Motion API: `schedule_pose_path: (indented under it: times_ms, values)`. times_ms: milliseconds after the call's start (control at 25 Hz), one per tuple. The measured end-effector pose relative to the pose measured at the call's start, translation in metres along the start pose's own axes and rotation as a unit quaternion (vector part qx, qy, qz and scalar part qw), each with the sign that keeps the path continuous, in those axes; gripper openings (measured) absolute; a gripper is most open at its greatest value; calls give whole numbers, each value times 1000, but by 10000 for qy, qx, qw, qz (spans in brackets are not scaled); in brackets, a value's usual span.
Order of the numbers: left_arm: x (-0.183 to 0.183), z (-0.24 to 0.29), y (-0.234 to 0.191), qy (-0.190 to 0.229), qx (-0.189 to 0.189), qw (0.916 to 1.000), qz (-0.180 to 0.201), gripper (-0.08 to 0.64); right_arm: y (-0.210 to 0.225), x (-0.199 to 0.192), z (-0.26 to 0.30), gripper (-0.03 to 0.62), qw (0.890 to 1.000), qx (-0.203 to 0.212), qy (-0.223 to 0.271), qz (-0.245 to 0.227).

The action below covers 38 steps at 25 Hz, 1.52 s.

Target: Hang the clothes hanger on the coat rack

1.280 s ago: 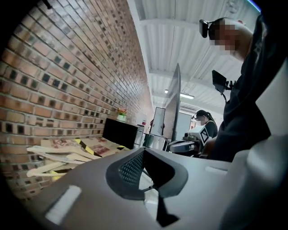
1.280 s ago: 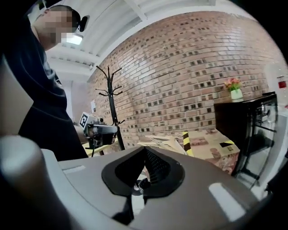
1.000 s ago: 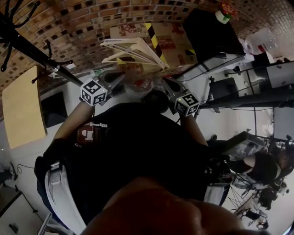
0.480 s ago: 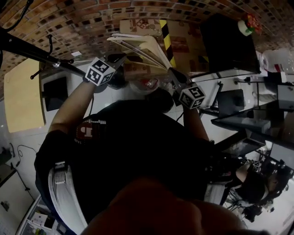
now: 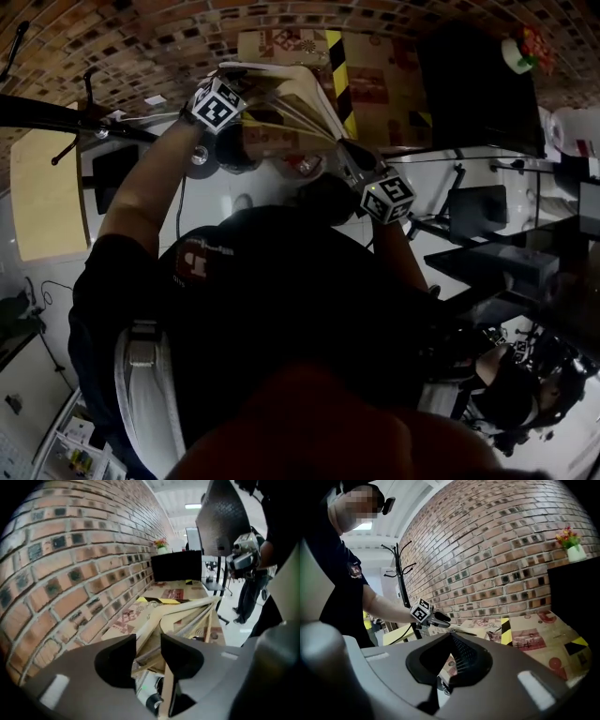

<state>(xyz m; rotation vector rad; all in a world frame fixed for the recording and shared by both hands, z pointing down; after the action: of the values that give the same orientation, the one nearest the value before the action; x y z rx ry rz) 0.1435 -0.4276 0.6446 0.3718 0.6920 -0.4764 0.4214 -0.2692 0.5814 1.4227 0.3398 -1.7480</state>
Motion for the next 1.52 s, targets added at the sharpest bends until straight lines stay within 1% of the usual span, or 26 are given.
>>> schedule_pose_path:
  times_ms: [120,200,240,320,480,560,600,720,880,960,1000,1080,1280,1360,1520]
  values:
    - [-6,29,-7,-517,3,9970,573,163,11,-10,-7,14,9999,-105,-107,-70]
    - [-7,43,-10,-771,-3,9926,942,174,15,-15,-11,14,9996,-200,-184,-36]
    - [-8,49,-12,-849,-21,9907,1066,177,16,-16,-12,14,9995,-238,-190,22]
    - [-10,61,-14,-917,-79,9890,1161,179,16,-18,-15,14,9993,-299,-159,130]
    - [-12,77,-19,-980,-159,9889,1104,178,18,-23,-16,14,9990,-362,-156,211]
    - [-11,84,-22,-1041,-204,9877,1150,176,18,-21,-15,14,9987,-404,-185,256]
    - [-12,88,-22,-1086,-257,9865,1202,171,18,-21,-14,14,9986,-418,-189,273]
    - [-12,96,-19,-1214,-380,9819,1402,121,18,-21,-12,14,9986,-415,-193,277]
    - [-10,99,-20,-1297,-267,9740,1841,108,18,-22,-11,14,9986,-409,-204,272]
    - [-9,95,-19,-1253,-275,9708,2027,97,17,-21,-11,14,9986,-410,-191,273]
    - [-8,91,-19,-1185,-259,9707,2072,95,16,-20,-11,14,9986,-413,-180,269]
    - [-1,79,-19,-979,-158,9733,2070,94,16,-16,-12,14,9987,-419,-147,257]
    - [19,41,-25,-458,211,9863,1572,91,15,-4,-14,14,9990,-410,-8,184]
    - [26,21,-24,-319,362,9877,1490,91,16,3,-15,14,9989,-432,84,168]
    - [34,-20,-16,-145,643,9860,1529,89,18,17,-21,14,9983,-521,215,114]
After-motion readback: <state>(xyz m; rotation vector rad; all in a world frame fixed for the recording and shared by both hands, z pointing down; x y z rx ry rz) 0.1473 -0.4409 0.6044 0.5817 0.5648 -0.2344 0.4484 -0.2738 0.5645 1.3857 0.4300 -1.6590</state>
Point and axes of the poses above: the fingertips, and each gripper's own axes: z forward along the fingers, y to its right, x out of its top, the point moved 7 cm from there along -z, backward along the fingers, and after that the axes turned 4 degrees about -x, right-handed, at the moved point
